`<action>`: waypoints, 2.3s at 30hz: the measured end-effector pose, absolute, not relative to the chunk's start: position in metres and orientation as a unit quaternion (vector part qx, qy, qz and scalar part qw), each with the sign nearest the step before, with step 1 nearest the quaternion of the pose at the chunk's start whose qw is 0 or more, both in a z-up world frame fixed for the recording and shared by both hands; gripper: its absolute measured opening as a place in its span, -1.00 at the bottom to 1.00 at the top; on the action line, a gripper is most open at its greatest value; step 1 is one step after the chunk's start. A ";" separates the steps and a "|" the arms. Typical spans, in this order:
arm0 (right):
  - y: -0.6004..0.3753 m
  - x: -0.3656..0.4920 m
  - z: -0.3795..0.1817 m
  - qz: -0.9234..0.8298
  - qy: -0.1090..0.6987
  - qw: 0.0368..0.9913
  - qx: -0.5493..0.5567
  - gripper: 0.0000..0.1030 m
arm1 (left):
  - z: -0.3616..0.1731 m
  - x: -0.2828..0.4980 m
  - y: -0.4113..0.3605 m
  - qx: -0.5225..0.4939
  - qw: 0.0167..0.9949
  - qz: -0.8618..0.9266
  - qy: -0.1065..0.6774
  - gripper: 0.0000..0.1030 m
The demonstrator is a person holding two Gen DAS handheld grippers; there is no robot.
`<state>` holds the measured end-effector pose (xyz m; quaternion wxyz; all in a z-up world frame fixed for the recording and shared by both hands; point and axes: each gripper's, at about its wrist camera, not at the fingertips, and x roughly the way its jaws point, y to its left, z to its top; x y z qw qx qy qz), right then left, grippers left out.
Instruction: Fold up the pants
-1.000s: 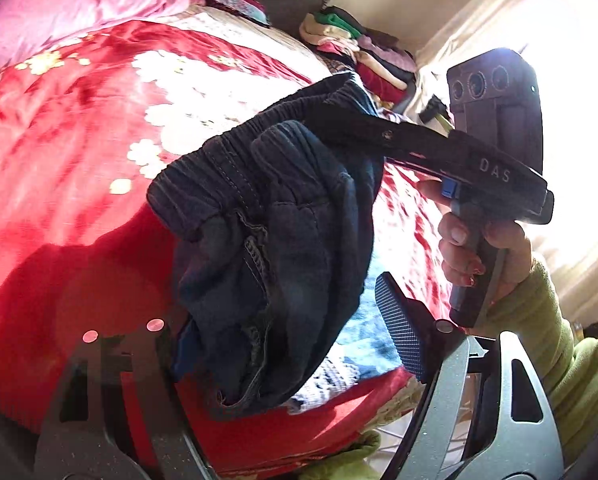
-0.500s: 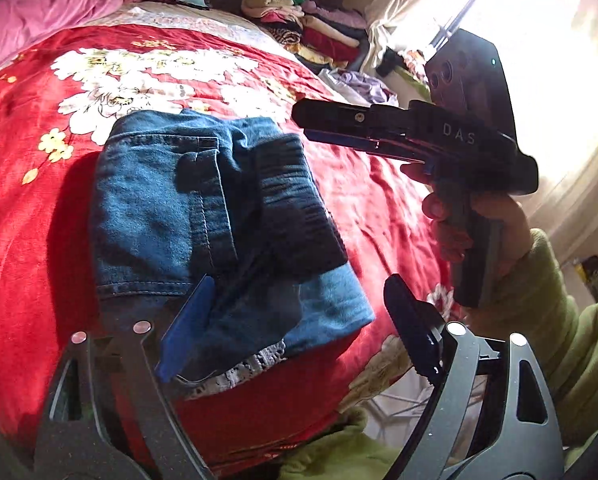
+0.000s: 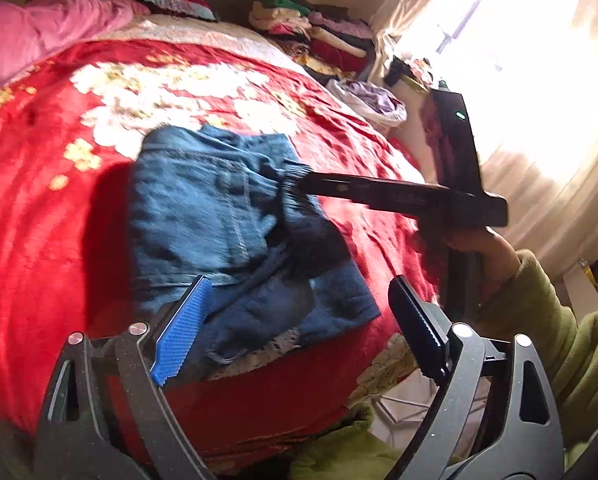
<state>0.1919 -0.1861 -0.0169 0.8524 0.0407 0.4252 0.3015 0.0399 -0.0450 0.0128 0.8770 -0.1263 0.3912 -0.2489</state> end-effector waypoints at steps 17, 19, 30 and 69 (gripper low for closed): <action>-0.149 0.067 0.034 0.389 0.312 0.863 -0.084 0.39 | 0.027 0.039 0.051 -0.142 0.910 -0.103 0.376 0.65; -0.132 0.054 0.030 0.402 0.311 0.853 -0.119 0.39 | 0.028 0.043 0.051 -0.127 0.911 -0.098 0.379 0.65; -0.063 0.035 0.006 0.425 0.281 0.812 -0.285 0.05 | 0.015 0.094 0.009 -0.079 0.888 -0.164 0.421 -0.12; -0.065 0.053 -0.022 0.436 0.364 0.792 -0.225 -0.19 | 0.012 0.107 0.004 -0.083 0.900 -0.147 0.402 0.04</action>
